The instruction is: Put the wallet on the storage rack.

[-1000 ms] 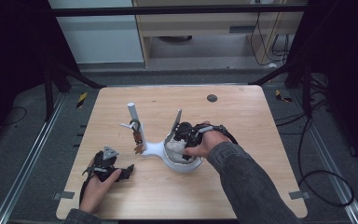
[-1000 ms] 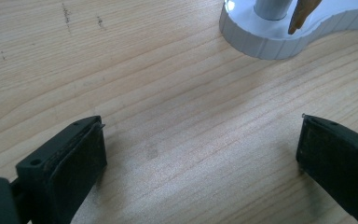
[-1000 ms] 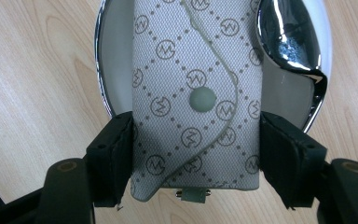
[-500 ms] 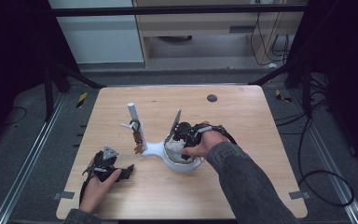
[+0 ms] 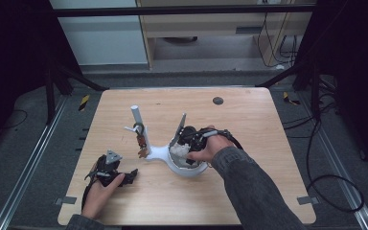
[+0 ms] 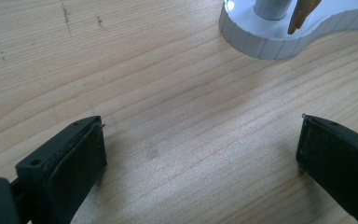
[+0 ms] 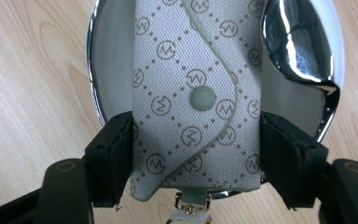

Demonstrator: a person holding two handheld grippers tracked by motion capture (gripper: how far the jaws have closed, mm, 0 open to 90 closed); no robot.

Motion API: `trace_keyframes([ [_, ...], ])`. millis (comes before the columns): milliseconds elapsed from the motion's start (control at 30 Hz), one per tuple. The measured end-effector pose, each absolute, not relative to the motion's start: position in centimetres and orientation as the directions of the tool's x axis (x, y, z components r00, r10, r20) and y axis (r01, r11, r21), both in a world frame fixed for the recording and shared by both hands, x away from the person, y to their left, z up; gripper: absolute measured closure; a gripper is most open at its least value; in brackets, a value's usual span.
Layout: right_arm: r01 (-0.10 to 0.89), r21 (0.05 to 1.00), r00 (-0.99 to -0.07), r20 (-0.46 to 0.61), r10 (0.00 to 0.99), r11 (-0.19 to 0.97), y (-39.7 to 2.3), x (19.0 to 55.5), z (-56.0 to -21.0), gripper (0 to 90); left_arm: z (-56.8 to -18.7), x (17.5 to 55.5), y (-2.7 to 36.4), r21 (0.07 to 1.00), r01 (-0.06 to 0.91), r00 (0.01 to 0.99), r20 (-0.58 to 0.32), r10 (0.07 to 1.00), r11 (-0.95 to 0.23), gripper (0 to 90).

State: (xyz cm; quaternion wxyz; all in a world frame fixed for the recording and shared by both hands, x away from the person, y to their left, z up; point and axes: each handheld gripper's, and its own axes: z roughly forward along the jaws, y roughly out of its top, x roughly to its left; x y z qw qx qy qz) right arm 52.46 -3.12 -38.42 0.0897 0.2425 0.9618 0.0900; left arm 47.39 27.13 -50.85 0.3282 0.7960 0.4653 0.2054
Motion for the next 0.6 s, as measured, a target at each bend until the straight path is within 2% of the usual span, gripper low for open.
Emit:
trace_keyframes([
  [200, 0.469, 0.281, -0.854, -0.099, 0.512, 0.837, -3.21, 52.17, -37.72, 25.1, -50.86, 47.4, 27.12, 0.713, 0.605, 0.483, 0.023, 0.875, -0.353, 0.5],
  [600, 0.472, 0.29, -0.853, -0.09, 0.514, 0.833, -3.53, 51.99, -37.47, 26.5, -50.86, 47.4, 27.1, 0.713, 0.605, 0.484, 0.024, 0.875, -0.354, 0.4],
])
